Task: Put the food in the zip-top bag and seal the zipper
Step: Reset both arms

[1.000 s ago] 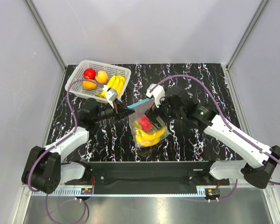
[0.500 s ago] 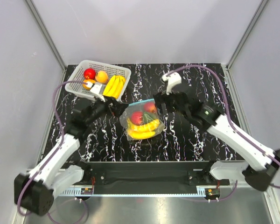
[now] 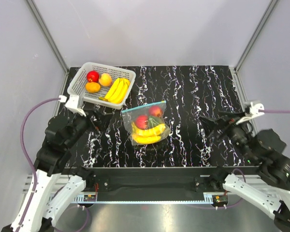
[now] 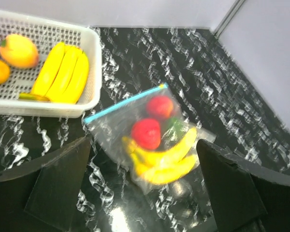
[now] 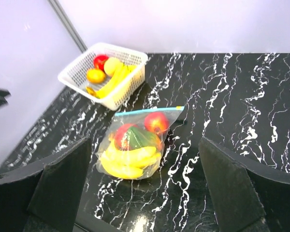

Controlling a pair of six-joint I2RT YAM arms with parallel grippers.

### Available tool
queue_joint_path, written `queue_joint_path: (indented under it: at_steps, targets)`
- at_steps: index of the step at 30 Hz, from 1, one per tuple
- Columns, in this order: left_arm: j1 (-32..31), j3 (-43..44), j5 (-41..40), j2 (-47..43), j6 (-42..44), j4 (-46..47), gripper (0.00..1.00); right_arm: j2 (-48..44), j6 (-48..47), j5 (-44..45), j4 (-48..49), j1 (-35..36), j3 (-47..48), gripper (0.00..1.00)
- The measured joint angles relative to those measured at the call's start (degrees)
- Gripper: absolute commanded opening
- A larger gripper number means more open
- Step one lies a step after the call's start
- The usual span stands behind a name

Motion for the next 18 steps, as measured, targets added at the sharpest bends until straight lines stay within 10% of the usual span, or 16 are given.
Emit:
queue_joint_path:
  at_steps: [18]
  targets:
    - [-0.17,-10.78,0.57,-23.61,6.51,-6.64,0.99,-13.51,1.66,4.5,-9.92,-0.02,-9.03,1.0]
